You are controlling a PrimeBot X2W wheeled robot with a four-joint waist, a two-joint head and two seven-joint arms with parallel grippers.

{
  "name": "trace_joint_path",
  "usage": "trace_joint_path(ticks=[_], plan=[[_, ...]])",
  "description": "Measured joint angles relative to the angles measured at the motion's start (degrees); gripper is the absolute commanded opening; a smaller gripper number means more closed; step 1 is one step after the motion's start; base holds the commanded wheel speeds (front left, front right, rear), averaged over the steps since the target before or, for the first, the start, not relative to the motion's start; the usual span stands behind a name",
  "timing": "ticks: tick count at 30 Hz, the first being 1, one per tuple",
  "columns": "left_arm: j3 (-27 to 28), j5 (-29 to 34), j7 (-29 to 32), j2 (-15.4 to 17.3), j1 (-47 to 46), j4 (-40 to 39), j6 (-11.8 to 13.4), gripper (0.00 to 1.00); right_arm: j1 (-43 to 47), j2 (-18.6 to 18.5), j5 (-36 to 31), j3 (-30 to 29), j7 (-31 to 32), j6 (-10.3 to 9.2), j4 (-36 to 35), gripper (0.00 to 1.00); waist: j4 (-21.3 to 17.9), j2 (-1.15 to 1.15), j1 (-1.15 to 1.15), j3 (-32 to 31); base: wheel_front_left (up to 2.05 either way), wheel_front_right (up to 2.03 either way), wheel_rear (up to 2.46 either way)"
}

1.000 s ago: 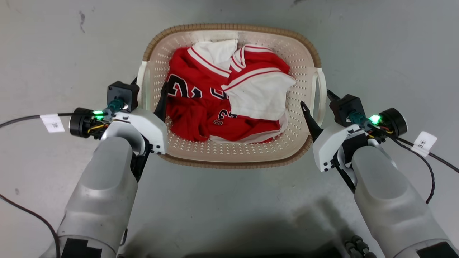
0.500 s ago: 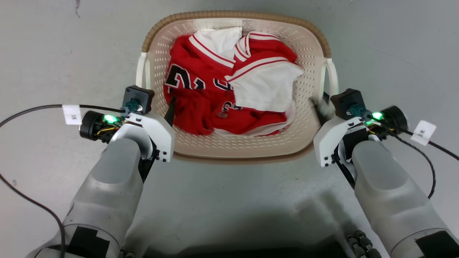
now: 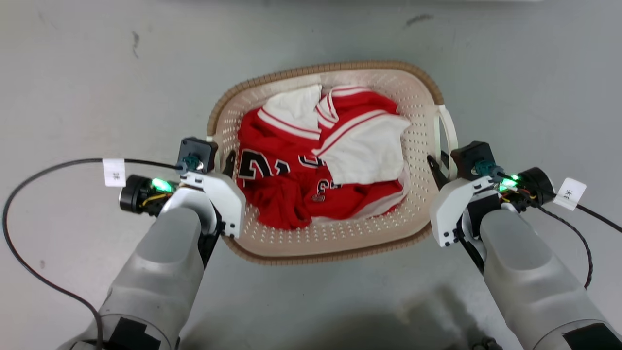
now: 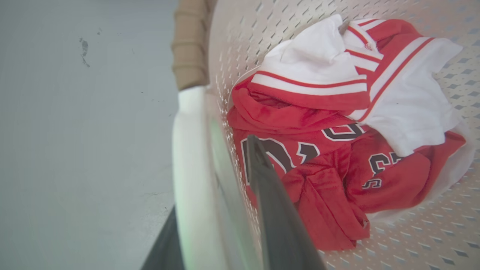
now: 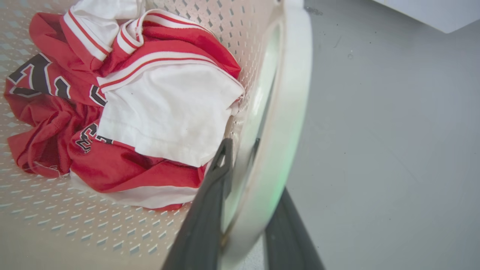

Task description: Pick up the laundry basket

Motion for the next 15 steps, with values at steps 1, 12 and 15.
trace_joint_path(ticks=[1, 12, 15], plan=[[-0.4, -0.6, 0.0, -0.1, 0.3, 0.3, 0.0, 0.00, 0.1, 0.0, -0.1, -0.1, 0.0, 0.00, 0.5, 0.00, 0.1, 0.00, 0.00, -0.7, 0.00, 0.00, 0.00], [-6.2, -6.1, 3.0, -0.7, 4.4, 1.3, 0.0, 0.00, 3.1, 0.0, 1.0, 1.4, 0.9, 0.01, 4.5, 0.00, 1.0, 0.00, 0.00, -10.6, 0.00, 0.00, 0.00], [-8.1, -7.5, 4.4, -0.9, 5.6, 1.2, 0.1, 0.00, 4.4, 0.0, 2.3, 2.6, 2.1, 0.00, 5.0, 0.00, 1.2, 0.00, 0.00, -13.5, 0.00, 0.00, 0.00]])
